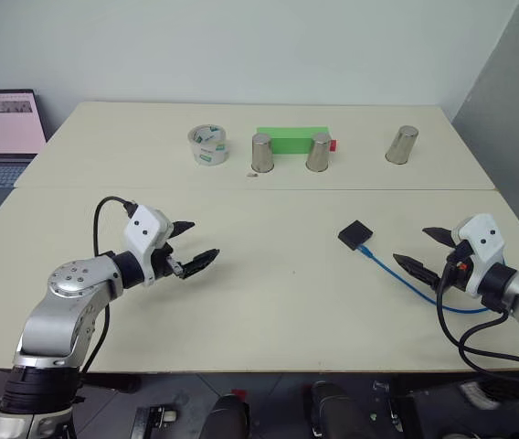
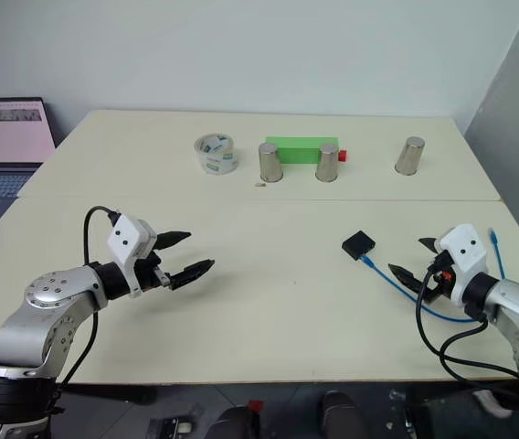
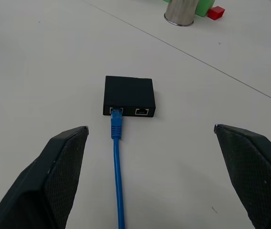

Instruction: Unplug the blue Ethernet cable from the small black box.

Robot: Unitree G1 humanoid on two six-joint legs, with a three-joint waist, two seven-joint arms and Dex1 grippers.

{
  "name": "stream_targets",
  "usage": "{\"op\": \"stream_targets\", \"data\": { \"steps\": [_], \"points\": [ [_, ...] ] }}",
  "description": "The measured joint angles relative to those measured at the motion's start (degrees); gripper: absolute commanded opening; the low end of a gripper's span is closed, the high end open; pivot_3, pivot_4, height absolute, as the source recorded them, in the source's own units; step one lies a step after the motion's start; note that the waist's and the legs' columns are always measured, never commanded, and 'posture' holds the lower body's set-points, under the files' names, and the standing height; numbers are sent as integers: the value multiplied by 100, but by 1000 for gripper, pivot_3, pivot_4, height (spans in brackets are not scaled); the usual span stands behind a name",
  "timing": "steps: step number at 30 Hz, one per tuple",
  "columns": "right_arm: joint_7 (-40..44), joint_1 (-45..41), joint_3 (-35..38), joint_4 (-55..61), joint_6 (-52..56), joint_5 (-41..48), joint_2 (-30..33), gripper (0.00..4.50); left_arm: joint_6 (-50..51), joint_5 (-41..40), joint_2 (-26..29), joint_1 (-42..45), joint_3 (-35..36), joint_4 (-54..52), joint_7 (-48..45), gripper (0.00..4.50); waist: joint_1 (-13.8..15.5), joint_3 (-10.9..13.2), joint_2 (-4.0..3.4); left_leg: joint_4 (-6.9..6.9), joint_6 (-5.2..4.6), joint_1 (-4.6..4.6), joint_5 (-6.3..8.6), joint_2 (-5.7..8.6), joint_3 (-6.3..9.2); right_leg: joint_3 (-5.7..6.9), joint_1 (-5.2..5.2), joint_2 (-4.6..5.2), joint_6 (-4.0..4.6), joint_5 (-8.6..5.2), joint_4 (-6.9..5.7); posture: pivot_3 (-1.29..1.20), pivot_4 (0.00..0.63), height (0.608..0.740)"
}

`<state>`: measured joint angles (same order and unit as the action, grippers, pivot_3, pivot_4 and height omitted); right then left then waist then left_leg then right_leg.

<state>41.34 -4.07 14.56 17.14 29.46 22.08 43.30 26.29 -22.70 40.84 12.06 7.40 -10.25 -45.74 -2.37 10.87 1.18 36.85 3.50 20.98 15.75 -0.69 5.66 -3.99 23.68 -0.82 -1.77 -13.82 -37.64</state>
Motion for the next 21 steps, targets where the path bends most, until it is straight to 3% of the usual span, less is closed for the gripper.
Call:
{"op": "stream_targets", "data": {
  "steps": [21],
  "points": [
    [37,96,-21,-194,-57,-45,-241,4491,351,-337,45,-28,-109,-364,-431,4422,-4,0,0,3,0,-3,0,0,-3,-2,-2,0,-1,1,-3,0,150,740]
  ]
}}
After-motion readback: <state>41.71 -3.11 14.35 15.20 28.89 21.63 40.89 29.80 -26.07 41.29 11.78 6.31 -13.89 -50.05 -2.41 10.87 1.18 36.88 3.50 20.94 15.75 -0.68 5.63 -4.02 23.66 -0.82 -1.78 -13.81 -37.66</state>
